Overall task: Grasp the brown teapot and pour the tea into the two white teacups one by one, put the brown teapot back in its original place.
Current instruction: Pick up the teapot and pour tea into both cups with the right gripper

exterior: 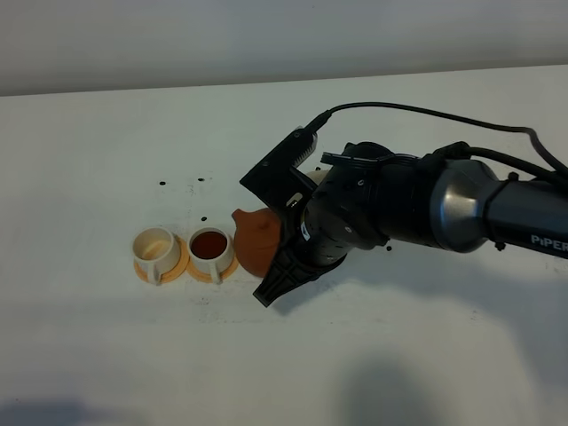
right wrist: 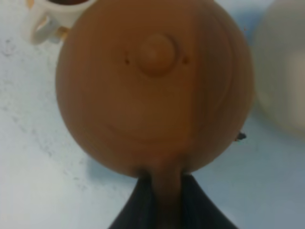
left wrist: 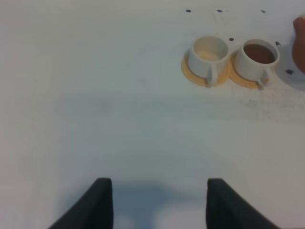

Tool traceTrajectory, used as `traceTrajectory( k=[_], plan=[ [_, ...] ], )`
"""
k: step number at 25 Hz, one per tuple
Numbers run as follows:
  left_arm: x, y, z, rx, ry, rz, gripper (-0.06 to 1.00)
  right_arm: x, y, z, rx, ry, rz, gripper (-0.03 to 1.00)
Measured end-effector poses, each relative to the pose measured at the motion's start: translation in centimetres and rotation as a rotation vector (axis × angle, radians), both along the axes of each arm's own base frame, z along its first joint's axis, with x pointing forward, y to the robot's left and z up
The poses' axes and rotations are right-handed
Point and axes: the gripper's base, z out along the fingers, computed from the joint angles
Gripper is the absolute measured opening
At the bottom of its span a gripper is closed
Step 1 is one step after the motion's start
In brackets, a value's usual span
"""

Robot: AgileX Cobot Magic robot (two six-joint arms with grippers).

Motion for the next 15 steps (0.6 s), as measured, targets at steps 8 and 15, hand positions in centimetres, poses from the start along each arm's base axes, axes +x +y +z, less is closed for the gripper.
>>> traceTrajectory(
  k=[8,15],
  plan=[
    [0.0,0.0,0.0,0.000,0.000,0.000,0.44,0.8,-0.2,-2.8,-0.018,0.049,-0.032,0.11],
    [0.0,0.0,0.0,0.000,0.000,0.000,0.44,1.0,0.0,-2.5,0.005,0.020,-0.022,0.11]
  ],
)
